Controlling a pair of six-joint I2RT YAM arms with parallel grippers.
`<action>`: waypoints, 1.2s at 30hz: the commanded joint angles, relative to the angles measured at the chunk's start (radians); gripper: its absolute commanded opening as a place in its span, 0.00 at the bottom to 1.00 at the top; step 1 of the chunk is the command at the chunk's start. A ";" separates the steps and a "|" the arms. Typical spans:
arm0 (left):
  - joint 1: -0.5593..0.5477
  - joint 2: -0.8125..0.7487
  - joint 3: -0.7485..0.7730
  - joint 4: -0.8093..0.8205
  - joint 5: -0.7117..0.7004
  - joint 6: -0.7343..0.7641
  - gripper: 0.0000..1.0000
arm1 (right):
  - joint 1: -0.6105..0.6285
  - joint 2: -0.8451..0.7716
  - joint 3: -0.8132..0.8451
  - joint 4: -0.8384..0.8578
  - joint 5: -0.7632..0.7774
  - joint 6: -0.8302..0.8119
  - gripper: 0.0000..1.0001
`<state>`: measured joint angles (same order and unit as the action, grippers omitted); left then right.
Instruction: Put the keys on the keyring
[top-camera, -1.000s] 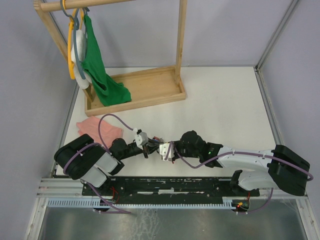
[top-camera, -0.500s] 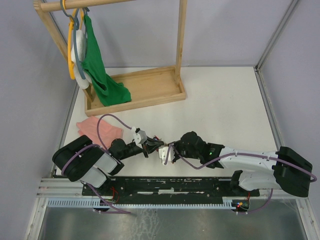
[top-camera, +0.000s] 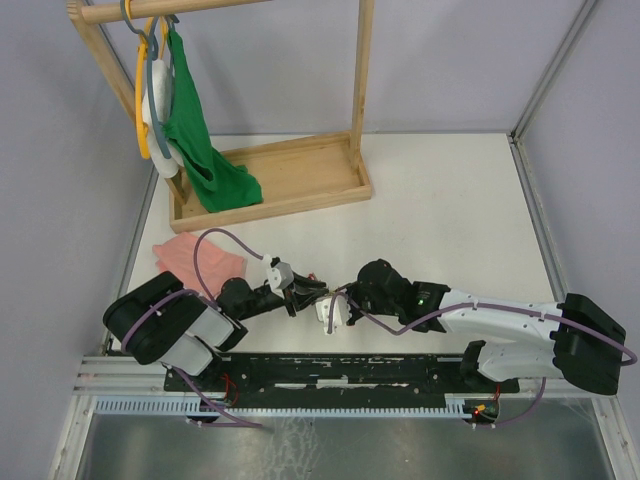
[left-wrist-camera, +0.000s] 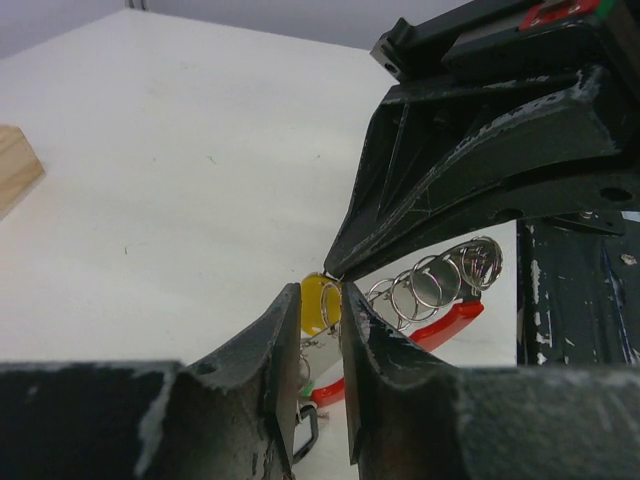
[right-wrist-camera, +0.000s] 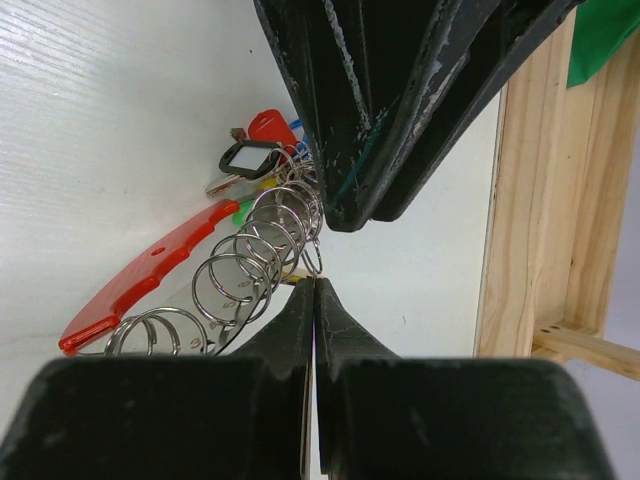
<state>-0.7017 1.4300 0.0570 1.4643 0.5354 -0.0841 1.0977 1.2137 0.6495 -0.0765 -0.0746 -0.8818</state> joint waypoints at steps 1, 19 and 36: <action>0.004 -0.136 0.040 -0.197 0.017 0.115 0.30 | 0.011 -0.027 0.059 0.011 -0.006 -0.039 0.01; 0.005 -0.358 0.050 -0.472 -0.047 0.006 0.40 | 0.073 -0.001 0.084 0.054 0.012 -0.092 0.01; -0.004 -0.357 0.065 -0.553 -0.034 -0.098 0.42 | 0.098 -0.001 0.092 0.045 0.016 -0.104 0.01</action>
<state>-0.7021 1.0584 0.0845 0.9096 0.4828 -0.1406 1.1870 1.2205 0.6861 -0.0875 -0.0662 -0.9745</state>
